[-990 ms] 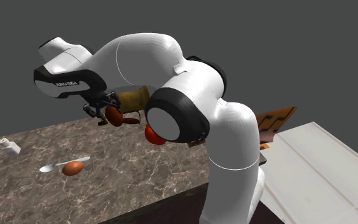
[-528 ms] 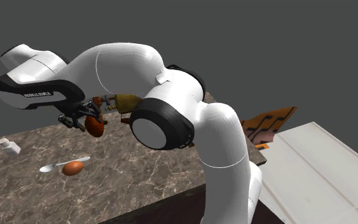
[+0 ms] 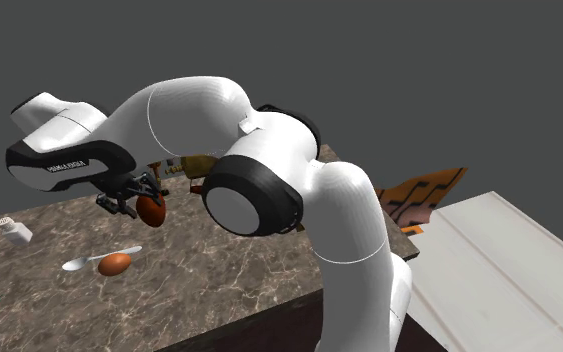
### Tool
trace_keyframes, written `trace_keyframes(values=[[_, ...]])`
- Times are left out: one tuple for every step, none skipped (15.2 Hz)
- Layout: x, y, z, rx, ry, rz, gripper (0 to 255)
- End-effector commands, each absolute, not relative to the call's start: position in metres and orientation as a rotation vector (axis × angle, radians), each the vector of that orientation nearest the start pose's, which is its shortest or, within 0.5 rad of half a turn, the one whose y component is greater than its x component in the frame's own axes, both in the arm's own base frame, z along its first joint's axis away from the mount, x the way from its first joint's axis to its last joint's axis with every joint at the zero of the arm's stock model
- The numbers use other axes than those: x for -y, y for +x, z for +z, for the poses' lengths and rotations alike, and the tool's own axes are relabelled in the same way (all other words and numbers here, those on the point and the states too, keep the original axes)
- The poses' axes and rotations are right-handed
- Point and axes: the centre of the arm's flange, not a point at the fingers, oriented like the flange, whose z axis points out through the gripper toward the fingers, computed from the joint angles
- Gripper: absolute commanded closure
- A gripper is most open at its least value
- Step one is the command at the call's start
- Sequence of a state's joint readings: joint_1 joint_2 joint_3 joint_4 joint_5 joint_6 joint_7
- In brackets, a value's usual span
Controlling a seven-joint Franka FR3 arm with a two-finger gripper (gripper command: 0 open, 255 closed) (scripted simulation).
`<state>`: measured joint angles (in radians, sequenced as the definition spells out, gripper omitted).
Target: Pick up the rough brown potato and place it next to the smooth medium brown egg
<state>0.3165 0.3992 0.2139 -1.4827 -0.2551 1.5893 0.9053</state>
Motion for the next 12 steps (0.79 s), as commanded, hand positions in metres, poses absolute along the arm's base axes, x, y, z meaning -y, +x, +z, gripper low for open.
trace_keyframes(values=[[-0.286, 0.578, 0.421, -0.581, -3.399, 0.176, 255], [-0.286, 0.578, 0.416, -0.581, -3.399, 0.176, 255], [-0.286, 0.578, 0.411, -0.581, -3.399, 0.176, 255], [-0.286, 0.578, 0.405, -0.581, -3.399, 0.176, 255], [-0.286, 0.578, 0.4, -0.581, -3.399, 0.176, 255], [-0.286, 0.578, 0.395, -0.581, -3.399, 0.176, 255], [-0.286, 0.578, 0.39, -0.581, -3.399, 0.176, 255], [-0.286, 0.578, 0.384, -0.581, -3.399, 0.176, 255], [-0.286, 0.578, 0.379, -0.581, -3.399, 0.176, 255], [-0.286, 0.578, 0.374, -0.581, -3.399, 0.176, 255], [-0.286, 0.578, 0.368, -0.581, -3.399, 0.176, 255], [-0.286, 0.578, 0.363, -0.581, -3.399, 0.176, 255]])
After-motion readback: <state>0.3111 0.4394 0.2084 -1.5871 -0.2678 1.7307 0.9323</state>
